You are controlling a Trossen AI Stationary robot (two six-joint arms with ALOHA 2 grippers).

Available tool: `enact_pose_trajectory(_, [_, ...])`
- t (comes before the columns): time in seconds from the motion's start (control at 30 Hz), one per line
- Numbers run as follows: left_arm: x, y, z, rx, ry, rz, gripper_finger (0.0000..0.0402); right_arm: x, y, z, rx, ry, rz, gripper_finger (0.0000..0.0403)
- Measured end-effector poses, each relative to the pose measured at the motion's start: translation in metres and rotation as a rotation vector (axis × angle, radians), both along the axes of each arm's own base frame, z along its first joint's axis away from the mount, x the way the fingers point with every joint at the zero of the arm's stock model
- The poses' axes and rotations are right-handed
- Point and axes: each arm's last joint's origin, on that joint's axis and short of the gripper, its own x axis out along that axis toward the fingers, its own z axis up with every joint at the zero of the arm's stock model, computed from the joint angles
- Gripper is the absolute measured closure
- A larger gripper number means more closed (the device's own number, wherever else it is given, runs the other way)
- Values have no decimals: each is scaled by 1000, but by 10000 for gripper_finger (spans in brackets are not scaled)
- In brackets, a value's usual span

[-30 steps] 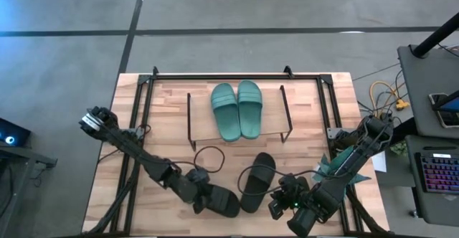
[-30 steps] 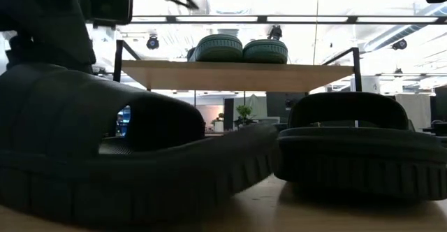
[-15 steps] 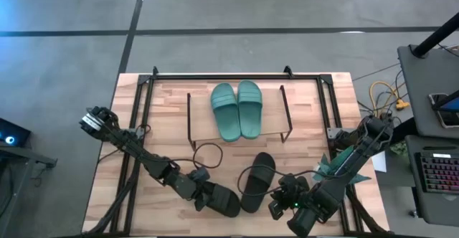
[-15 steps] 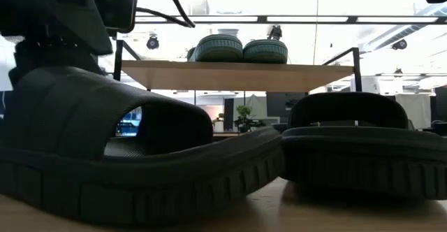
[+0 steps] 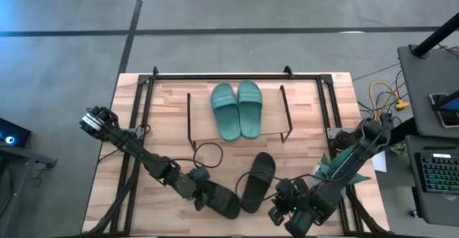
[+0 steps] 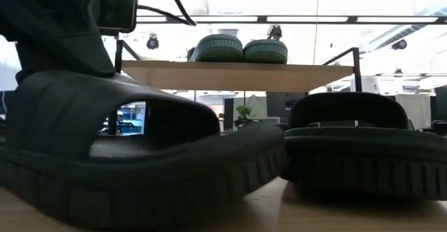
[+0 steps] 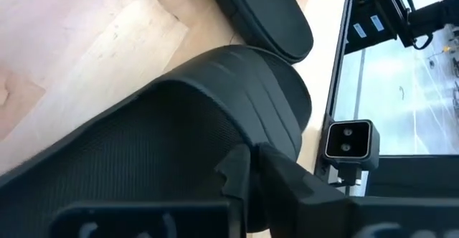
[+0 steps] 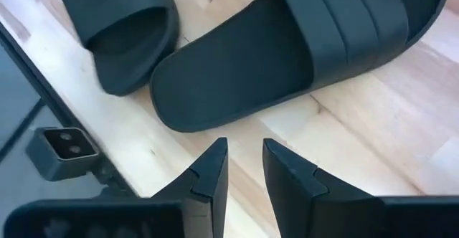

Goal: Pick and place slides into the shelf
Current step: Adjust the black slipper

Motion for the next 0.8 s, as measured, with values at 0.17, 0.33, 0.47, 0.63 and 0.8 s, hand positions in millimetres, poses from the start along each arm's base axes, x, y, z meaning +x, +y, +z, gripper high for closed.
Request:
enact_pose_trajectory(0.17, [-2, -2, -1, 11, 5, -4, 400, 4, 0, -9, -107, 23, 111, 327])
enact_pose_trajectory(0.33, [-13, -14, -3, 6, 58, -47, 401, 7, -2, -18, -192, 76, 181, 331])
enact_pose_trajectory(0.47, [-21, -22, -4, -10, 67, -12, 401, 7, -6, -18, -211, 93, 167, 328])
enact_pose_trajectory(0.63, [-19, -22, 0, -18, 0, 87, 401, 9, -8, -19, -296, 63, 202, 323])
enact_pose_trajectory(0.8, [-14, -16, 1, 4, -21, 127, 401, 15, -11, -25, -365, 113, 313, 315])
